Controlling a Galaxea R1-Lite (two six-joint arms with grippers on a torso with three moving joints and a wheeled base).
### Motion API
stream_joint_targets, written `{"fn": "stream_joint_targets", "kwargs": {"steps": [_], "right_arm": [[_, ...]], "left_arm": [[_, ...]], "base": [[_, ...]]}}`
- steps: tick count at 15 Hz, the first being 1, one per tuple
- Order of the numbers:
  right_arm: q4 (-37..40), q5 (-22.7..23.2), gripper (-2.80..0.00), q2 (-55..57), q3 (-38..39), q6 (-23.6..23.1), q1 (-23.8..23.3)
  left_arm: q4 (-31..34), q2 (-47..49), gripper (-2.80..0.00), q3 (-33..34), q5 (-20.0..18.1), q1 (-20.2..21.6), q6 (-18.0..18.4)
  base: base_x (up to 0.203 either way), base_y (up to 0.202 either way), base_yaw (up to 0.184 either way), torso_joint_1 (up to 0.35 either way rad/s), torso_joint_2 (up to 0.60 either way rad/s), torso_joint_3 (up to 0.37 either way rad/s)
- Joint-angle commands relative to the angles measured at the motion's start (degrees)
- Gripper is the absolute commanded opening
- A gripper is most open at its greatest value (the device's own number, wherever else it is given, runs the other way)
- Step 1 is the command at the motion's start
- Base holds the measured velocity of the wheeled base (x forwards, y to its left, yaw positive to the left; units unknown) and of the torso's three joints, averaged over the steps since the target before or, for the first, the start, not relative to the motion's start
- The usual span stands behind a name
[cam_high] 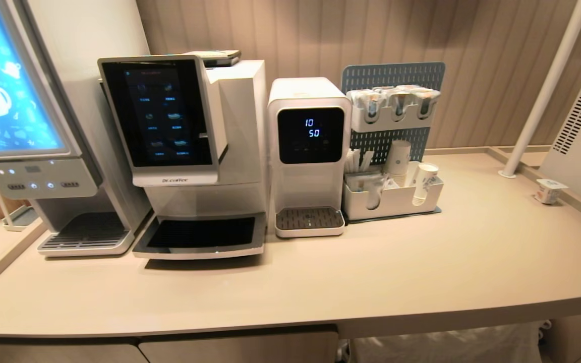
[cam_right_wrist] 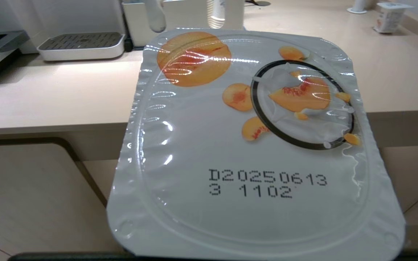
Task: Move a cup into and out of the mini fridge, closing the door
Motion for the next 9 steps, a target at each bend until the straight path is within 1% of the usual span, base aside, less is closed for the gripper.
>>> {"fn": "stream_joint_targets", "kwargs": {"steps": [1,4,5,9], "right_arm": [[-0.04,0.04,-2.80,0.11,0.00,-0.02,0.01],[-0.03,0.04,-2.80,0.11,0.00,-0.02,0.01],[0.05,0.04,-2.80,0.11,0.00,-0.02,0.01],[-0.11,-0.03,-2.80,0.29,0.00,-0.02,0.01]], "left_arm": [[-0.01,0.09,-2.80,0.09,0.02,0.00,-0.06],[-0.01,0.09,-2.80,0.09,0.02,0.00,-0.06],[-0.01,0.09,-2.80,0.09,0.02,0.00,-0.07],[-0.01,0.09,-2.80,0.09,0.02,0.00,0.01]], "base": [[0.000,0.195,-0.002,0.002,0.00,0.003],[0.000,0.178,0.001,0.002,0.00,0.000],[0.000,0.085,-0.004,-0.002,0.01,0.001],[0.000,0.000,0.000,0.000,0.00,0.000]]}}
